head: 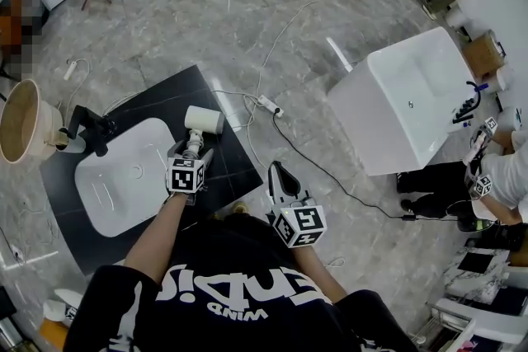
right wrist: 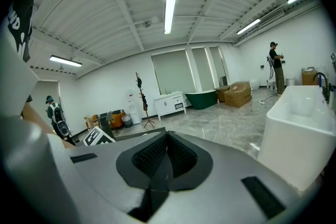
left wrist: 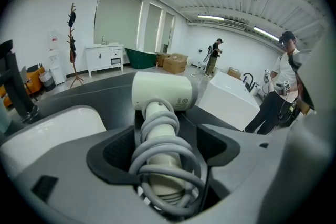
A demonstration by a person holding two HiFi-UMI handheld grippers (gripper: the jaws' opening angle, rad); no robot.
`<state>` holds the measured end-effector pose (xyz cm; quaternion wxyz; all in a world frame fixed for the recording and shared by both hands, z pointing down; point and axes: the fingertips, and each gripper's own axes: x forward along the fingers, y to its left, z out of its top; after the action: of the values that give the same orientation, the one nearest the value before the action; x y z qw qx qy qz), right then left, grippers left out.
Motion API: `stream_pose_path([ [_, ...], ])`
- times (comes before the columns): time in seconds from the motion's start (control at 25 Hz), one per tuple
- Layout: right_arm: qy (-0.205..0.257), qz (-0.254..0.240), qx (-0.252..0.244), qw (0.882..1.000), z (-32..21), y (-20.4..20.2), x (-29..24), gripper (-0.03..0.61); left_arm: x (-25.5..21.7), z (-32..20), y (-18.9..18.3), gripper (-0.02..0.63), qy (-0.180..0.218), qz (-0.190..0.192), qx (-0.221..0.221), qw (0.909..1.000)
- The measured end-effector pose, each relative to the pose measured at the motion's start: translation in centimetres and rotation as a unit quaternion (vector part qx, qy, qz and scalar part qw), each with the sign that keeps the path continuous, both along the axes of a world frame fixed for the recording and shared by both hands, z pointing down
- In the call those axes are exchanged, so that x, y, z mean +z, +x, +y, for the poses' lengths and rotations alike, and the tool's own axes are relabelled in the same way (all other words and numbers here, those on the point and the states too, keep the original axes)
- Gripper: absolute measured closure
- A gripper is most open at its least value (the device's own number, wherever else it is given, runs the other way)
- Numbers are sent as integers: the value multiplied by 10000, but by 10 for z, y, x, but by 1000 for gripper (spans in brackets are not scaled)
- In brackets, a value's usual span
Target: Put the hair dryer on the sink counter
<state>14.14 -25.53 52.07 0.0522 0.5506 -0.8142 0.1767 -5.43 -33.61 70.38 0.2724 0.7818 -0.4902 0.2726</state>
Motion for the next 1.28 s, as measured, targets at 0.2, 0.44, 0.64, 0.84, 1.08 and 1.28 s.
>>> stream_pose_path([
  [0.2,12,-29,-70,10000,3,-4,2,555,-10,3,-2,249,147,-25,28,9999],
  [0.44,64,-37,-152,9999,4,-9,-1,555,-45,0,-1,249,490,-6,135,9987],
  [0.64,86,-39,-180,9998,3,-10,-1,555,-89,0,-3,249,827,133,168,9963],
  [0.84,152,-55,-241,9996,2,-14,-8,555,-136,10,-7,249,1168,276,253,9925],
  [1.08,264,-71,-355,9990,3,-22,-18,555,-182,32,-9,249,1498,598,337,9863],
  [1.28,317,-70,-366,9988,3,-25,-23,555,-208,52,-10,249,1708,801,338,9815],
])
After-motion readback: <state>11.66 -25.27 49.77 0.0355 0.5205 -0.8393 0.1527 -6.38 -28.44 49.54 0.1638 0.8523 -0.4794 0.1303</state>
